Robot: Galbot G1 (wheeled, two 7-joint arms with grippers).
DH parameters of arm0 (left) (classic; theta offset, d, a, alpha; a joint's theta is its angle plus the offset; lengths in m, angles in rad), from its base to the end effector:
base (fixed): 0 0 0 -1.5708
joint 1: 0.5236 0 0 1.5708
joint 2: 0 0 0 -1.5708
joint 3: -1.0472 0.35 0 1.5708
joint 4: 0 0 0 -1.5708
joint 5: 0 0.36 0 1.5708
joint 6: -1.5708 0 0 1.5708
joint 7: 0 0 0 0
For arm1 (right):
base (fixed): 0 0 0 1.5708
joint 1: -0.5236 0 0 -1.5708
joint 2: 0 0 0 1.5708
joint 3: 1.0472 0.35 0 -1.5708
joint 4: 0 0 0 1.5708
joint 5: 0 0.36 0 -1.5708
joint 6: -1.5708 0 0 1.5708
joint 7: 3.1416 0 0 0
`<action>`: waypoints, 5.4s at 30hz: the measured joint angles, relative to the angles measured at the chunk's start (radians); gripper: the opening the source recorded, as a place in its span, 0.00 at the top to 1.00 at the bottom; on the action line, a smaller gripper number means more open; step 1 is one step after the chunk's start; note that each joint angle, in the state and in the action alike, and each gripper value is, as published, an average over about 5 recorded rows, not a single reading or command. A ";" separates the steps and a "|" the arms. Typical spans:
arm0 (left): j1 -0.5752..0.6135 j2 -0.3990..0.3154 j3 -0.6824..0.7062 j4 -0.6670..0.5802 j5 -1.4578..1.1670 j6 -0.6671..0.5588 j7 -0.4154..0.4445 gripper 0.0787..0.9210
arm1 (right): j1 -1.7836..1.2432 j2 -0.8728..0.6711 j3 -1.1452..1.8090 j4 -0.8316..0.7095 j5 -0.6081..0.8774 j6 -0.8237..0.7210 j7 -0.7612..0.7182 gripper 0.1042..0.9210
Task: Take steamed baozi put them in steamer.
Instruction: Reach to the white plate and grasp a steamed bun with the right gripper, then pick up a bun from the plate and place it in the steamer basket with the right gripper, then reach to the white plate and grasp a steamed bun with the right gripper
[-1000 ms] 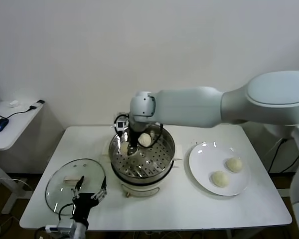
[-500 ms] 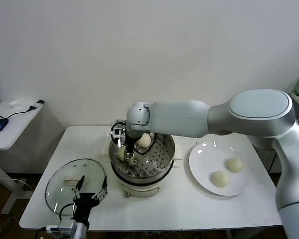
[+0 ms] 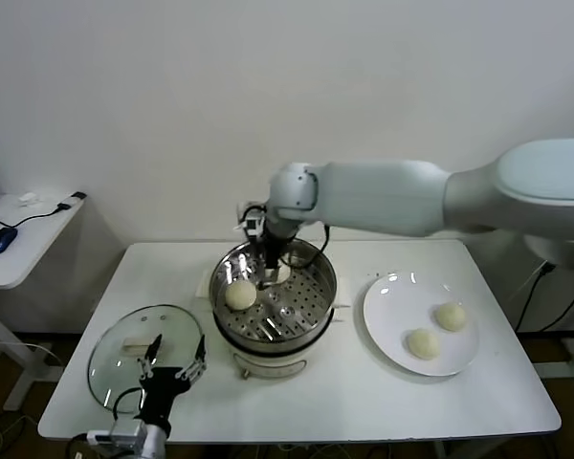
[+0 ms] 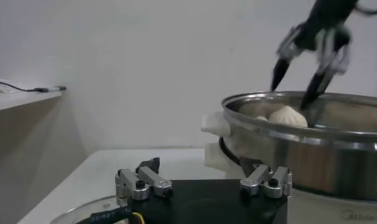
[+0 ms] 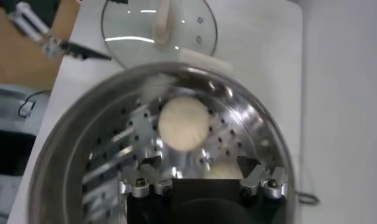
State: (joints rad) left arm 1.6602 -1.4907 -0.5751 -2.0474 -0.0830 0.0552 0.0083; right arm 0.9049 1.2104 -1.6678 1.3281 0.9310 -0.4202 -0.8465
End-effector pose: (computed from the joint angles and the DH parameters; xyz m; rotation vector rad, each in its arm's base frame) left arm 0.1560 0.0312 -0.3334 0.0002 -2.9523 -0.0168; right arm 0.5478 0.1121 0.0007 1.4406 -1.4531 1.3607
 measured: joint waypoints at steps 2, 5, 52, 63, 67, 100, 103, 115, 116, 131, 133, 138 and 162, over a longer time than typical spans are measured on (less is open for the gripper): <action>-0.001 0.000 -0.001 0.000 0.000 0.000 0.000 0.12 | 0.046 -0.060 -0.040 0.041 -0.015 0.020 -0.021 0.12; -0.002 0.002 -0.003 0.001 0.000 -0.001 -0.001 0.12 | 0.095 -0.155 -0.103 0.100 -0.048 0.042 -0.041 0.12; 0.006 -0.022 -0.017 0.030 0.011 0.007 -0.005 0.12 | -0.596 -0.578 0.234 -0.006 -0.586 0.050 -0.016 0.15; 0.009 -0.023 -0.014 0.023 0.012 0.011 -0.005 0.12 | -0.630 -0.583 0.281 -0.012 -0.597 0.045 -0.008 0.36; 0.011 -0.025 -0.009 0.021 0.015 0.010 -0.006 0.12 | -0.619 -0.590 0.283 -0.003 -0.600 0.049 -0.012 0.38; 0.026 -0.028 0.005 -0.012 0.035 0.010 -0.007 0.12 | 0.001 -0.136 0.108 0.136 -0.592 0.671 -0.143 0.38; 0.028 -0.028 0.002 -0.013 0.035 0.010 -0.007 0.12 | -0.026 -0.091 0.112 0.148 -0.645 0.729 -0.130 0.38; 0.033 -0.026 -0.017 -0.018 0.028 0.010 -0.007 0.12 | -0.177 0.021 0.131 0.108 -0.813 0.852 -0.069 0.38; 0.034 -0.025 -0.017 -0.018 0.028 0.010 -0.007 0.12 | -0.189 0.026 0.132 0.102 -0.823 0.859 -0.065 0.38; 0.032 -0.024 -0.027 -0.018 0.026 0.010 -0.008 0.12 | -0.298 0.076 0.153 0.014 -0.916 0.910 0.001 0.32; 0.033 -0.024 -0.027 -0.020 0.026 0.010 -0.008 0.12 | -0.300 0.076 0.156 0.006 -0.917 0.919 0.004 0.26; 0.034 -0.024 -0.026 -0.025 0.026 0.010 -0.008 0.12 | -0.290 0.071 0.160 -0.003 -0.902 0.948 -0.004 0.14; 0.034 -0.024 -0.018 -0.032 0.026 0.007 -0.006 0.12 | -0.012 -0.228 -0.036 -0.090 -0.474 0.627 -0.154 0.12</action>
State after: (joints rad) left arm 1.6946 -1.5148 -0.5927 -2.0794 -0.0565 0.0623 0.0026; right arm 0.8933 0.9819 -1.7034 1.2382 0.4573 0.2064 -1.0002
